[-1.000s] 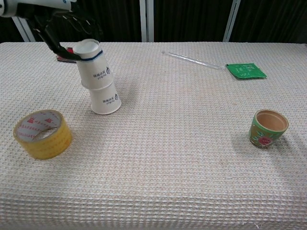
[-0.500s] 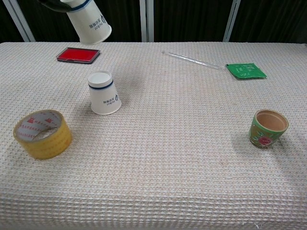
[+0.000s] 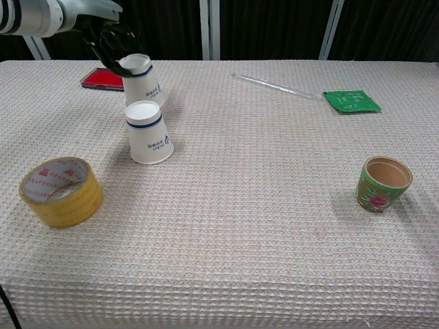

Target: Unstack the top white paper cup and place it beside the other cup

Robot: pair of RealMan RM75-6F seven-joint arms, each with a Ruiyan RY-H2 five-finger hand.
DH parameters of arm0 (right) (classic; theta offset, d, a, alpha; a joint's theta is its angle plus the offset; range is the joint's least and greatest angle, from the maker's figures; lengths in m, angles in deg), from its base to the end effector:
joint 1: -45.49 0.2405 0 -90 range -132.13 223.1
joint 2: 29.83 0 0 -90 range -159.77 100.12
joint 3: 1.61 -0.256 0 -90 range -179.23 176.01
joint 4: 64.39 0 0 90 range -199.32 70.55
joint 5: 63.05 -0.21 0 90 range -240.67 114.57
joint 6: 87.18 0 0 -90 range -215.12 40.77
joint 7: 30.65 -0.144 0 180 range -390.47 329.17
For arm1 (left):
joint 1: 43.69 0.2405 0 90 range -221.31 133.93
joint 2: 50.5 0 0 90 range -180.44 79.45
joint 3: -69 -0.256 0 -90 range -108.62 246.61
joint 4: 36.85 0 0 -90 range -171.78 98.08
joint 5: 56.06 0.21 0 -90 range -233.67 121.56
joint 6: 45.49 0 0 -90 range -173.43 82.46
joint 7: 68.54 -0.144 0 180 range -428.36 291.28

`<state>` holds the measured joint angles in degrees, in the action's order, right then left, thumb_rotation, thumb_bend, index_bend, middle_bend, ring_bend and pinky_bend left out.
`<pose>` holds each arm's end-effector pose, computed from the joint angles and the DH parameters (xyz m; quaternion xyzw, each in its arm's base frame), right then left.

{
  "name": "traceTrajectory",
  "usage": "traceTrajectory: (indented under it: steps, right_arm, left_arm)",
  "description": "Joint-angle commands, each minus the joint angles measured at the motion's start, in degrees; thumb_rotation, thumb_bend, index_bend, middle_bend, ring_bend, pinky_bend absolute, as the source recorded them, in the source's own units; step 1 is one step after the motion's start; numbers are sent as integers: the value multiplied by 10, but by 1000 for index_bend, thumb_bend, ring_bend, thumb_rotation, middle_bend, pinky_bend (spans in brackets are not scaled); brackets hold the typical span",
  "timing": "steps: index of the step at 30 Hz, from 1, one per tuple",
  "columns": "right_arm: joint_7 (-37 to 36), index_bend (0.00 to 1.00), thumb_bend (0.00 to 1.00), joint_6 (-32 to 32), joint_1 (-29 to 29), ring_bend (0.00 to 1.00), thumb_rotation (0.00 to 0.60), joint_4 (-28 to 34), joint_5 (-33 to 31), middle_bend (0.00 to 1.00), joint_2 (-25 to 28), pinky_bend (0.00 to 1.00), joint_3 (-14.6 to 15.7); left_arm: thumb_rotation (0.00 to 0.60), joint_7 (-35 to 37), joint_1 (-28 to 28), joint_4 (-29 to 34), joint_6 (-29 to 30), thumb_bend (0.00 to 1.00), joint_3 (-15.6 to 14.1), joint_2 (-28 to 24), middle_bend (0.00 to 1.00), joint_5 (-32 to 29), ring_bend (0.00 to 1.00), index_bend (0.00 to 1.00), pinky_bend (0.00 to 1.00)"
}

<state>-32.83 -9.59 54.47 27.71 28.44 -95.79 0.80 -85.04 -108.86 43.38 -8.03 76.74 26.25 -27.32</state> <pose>-0.2984 -0.1791 0.1147 0.6660 -0.4238 0.3704 0.4896 -0.1114 0.4385 0.0390 -0.7136 -0.4792 -0.2924 0.4192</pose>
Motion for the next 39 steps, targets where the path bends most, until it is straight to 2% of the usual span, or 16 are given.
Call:
traceTrajectory:
  steps: [1,16,25,32,36,39]
  right_arm:
    - [-1,157,156,-3,1,0,600,-2,-2,122,-2,71,0]
    - [2,157,155,-5,0,0,600,-2,-4,122,-6,71,0]
    - [-3,158,157,-3,-2,0,600,-5,-5,122,-5,71,0]
    - [-5,157,162,-2,-3,0,600,-5,-5,122,-5,71,0]
    - [-5,157,163,2,-5,0,600,-3,-4,122,-1,71,0]
    - [-3,157,163,7,-6,0,600,-1,-1,122,6,71,-1]
  left_arm:
    - [600,-8,-5,-2,-3,341,-9,5,124,-6,149,409,144]
    - [600,-11,-14,3,-9,340,-17,22,124,9,148,396,144]
    - [600,-16,-24,4,-15,343,-22,21,120,-4,148,277,144]
    - [600,-19,-32,18,-18,350,-25,7,118,-8,148,253,144]
    - [600,7,-14,52,24,350,-1,-25,117,18,148,248,144]
    - [600,48,28,95,78,351,19,-62,118,64,148,248,144]
